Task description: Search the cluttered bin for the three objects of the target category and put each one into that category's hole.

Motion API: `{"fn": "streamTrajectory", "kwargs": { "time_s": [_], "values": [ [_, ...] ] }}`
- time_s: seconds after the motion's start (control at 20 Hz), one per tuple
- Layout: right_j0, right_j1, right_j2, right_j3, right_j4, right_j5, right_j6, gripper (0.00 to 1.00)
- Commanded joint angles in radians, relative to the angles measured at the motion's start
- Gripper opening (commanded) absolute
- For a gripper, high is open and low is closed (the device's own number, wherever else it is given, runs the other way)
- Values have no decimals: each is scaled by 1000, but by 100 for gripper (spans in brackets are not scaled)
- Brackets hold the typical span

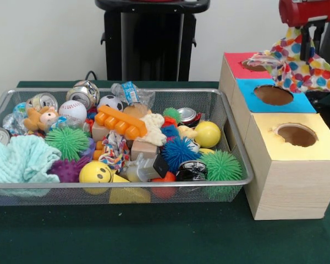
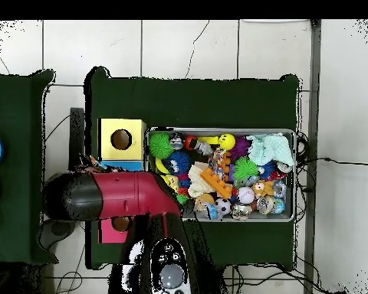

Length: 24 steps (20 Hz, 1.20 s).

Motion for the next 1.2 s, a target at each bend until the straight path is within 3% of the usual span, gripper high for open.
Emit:
{"fn": "streamTrajectory", "kwargs": {
  "time_s": [0.05, 0.65, 1.2],
  "values": [
    [8, 80, -20, -117, 46, 122, 248, 0],
    [34, 122, -49, -165, 61, 126, 249, 0],
    [18, 197, -31, -89, 80, -41, 229, 0]
  ]
}}
